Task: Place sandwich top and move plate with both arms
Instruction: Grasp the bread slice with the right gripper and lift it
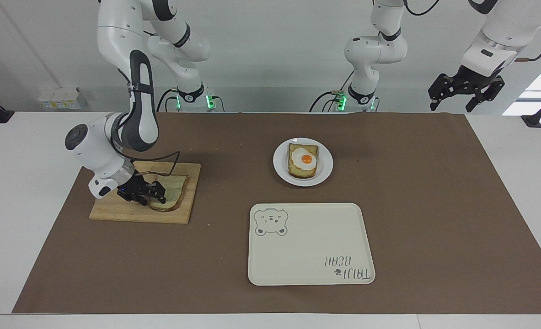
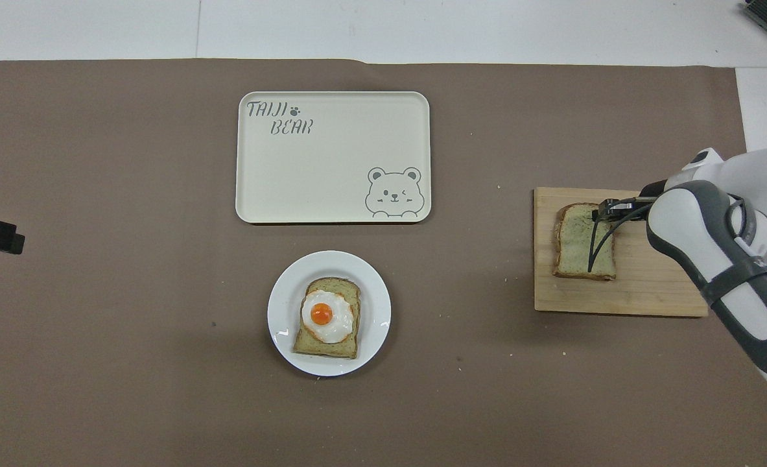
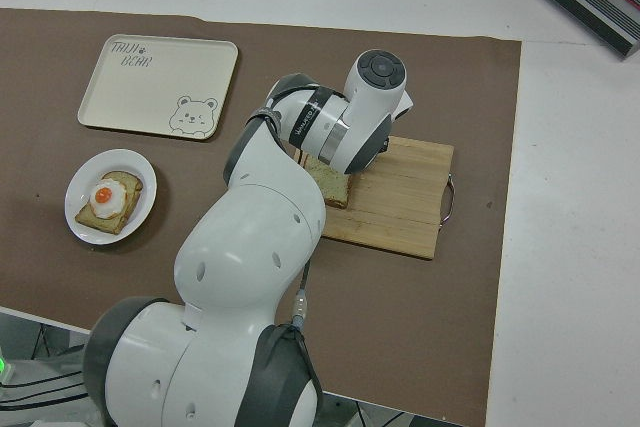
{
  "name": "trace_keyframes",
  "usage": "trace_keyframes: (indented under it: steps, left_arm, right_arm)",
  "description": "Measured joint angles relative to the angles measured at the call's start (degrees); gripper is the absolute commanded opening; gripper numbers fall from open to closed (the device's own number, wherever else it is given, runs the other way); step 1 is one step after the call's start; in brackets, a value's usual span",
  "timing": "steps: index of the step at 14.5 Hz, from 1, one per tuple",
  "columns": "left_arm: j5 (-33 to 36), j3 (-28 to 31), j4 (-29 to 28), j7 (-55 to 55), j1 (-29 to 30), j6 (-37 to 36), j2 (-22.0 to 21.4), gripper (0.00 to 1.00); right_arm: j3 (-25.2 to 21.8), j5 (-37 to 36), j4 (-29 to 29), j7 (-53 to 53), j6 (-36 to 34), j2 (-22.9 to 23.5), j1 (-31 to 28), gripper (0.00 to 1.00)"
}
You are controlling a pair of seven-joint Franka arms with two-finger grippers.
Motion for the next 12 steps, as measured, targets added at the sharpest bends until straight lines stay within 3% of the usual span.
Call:
trace_keyframes:
  steps: [7, 12]
  left_arm:
    - [-0.2, -0.9, 0.0, 0.0, 0.0, 0.0, 0.0, 1.0]
    - [-0.4, -1.0, -0.1, 0.0, 0.0, -0.2, 0.0, 1.0]
  right_arm:
    - [0.2, 0.0, 0.8, 0.0, -1.3, 0.0, 0.0, 0.0]
    - [1.3, 0.0, 7.8, 0.4, -13.3, -0.2, 0.4, 0.0]
